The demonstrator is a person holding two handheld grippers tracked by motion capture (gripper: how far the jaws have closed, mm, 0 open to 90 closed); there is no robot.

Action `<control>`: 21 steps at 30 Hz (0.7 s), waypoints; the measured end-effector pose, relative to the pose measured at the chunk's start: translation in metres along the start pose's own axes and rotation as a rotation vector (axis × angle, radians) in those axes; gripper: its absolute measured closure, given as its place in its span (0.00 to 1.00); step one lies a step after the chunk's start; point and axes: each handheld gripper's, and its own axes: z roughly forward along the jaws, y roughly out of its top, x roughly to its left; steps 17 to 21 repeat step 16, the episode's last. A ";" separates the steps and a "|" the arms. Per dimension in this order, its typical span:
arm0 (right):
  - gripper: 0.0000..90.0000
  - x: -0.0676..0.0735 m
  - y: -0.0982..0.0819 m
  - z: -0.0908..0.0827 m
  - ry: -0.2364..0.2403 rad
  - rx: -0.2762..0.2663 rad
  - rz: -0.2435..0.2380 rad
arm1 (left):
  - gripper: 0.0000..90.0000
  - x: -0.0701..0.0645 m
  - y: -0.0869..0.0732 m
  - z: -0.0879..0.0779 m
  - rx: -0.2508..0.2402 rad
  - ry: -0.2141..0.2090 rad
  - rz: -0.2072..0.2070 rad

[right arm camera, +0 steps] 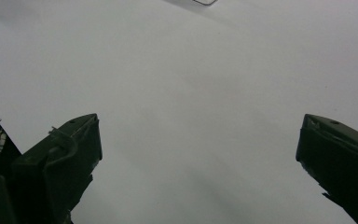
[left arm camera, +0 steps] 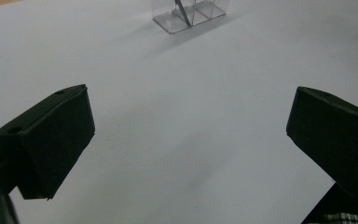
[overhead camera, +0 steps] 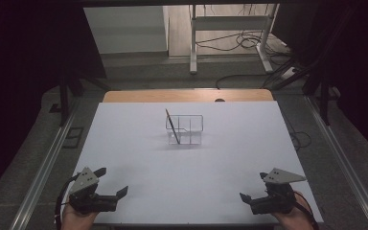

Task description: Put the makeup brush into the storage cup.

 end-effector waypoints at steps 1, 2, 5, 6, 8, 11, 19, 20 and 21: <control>0.00 0.000 0.000 0.000 0.001 0.002 0.002 | 0.02 -0.001 -0.002 -0.001 0.009 0.005 0.003; 0.00 0.000 0.000 0.000 0.001 0.002 0.002 | 0.02 -0.001 -0.002 -0.001 0.009 0.005 0.003; 0.00 0.000 -0.001 0.000 0.002 0.005 0.005 | 0.02 -0.002 -0.007 -0.002 0.028 0.009 0.007; 0.00 0.000 -0.001 0.000 0.002 0.005 0.005 | 0.02 -0.002 -0.007 -0.002 0.028 0.009 0.007; 0.00 0.000 -0.002 0.000 0.003 0.011 0.005 | 0.02 -0.003 -0.009 0.000 0.046 0.010 0.008; 0.00 0.000 -0.002 0.001 0.004 0.017 0.002 | 0.02 -0.004 -0.012 0.003 0.076 0.016 0.016; 0.00 0.000 -0.002 0.002 0.006 0.023 -0.004 | 0.02 -0.006 -0.011 0.005 0.082 0.018 0.029; 0.00 0.000 -0.002 0.002 0.006 0.023 -0.004 | 0.02 -0.006 -0.011 0.005 0.082 0.018 0.029; 0.00 0.000 -0.002 0.002 0.006 0.023 -0.004 | 0.02 -0.006 -0.011 0.005 0.082 0.018 0.029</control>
